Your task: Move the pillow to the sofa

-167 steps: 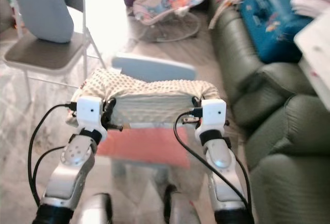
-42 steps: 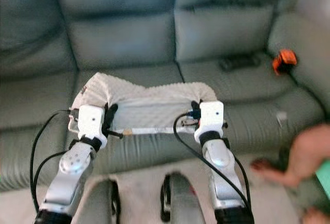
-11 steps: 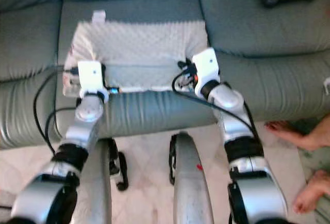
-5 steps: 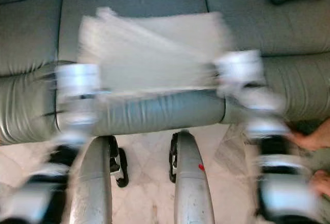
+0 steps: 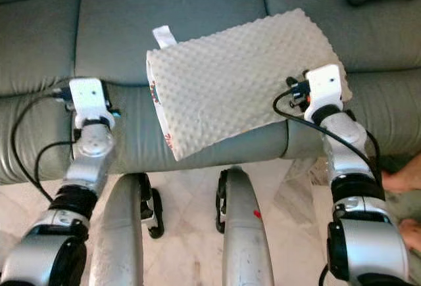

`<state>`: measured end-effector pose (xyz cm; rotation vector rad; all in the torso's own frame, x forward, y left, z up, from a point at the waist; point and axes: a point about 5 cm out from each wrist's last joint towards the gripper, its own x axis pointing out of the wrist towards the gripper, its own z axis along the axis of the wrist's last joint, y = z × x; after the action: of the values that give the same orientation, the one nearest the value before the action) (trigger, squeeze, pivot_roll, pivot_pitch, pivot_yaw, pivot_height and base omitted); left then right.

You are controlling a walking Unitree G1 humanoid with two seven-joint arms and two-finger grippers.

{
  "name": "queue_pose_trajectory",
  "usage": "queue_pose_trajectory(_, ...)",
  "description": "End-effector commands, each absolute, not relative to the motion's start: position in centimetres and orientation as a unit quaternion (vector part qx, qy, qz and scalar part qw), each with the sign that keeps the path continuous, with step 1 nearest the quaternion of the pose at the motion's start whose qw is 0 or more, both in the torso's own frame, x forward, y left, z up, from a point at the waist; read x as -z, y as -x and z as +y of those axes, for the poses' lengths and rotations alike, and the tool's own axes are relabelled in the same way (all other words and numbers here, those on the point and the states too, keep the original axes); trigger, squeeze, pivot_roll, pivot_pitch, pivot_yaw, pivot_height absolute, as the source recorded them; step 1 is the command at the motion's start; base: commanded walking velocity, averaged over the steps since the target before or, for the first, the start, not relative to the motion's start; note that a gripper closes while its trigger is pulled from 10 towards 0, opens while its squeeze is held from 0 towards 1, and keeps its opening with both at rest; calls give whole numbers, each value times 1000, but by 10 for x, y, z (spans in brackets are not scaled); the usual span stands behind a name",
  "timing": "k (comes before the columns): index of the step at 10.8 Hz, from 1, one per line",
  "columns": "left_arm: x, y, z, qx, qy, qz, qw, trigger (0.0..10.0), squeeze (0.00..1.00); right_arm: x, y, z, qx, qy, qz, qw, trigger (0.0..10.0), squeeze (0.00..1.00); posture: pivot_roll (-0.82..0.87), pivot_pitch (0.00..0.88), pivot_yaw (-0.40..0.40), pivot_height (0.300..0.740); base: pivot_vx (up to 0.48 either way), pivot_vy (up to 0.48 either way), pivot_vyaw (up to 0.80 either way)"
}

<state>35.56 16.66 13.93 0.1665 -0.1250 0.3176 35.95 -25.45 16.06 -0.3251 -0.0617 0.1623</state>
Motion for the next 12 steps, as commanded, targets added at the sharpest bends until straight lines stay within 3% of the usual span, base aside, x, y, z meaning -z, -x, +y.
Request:
queue_pose_trajectory(1,-135,-350,172,-153,-84,-56,983,10000,1000,-144,-352,-257,-75,159,-10,984,10000,1000,-62,480,3,633,0,0,0)
queue_pose_trajectory(3,-156,-340,173,-109,-83,-81,987,10000,1000,-153,-348,-258,-9,164,-56,985,10000,1000,-52,470,4,633,0,0,0)
queue_pose_trajectory(6,-147,-311,165,-46,-105,-61,992,10000,980,-153,-324,-269,90,201,-83,972,10000,1000,-47,466,8,633,0,0,0)
queue_pose_trajectory(7,-135,-293,164,-31,-112,-22,993,10000,0,-136,-317,-272,116,194,-45,973,10000,1000,-34,479,15,633,0,0,0)
queue_pose_trajectory(9,-126,-263,159,3,-110,21,994,10000,0,-122,-322,-279,139,182,6,973,10000,1000,11,505,22,633,0,0,0)
queue_pose_trajectory(12,-127,-236,179,-2,-136,61,989,10000,0,-119,-341,-278,134,153,41,978,10000,1000,92,541,32,633,0,0,0)
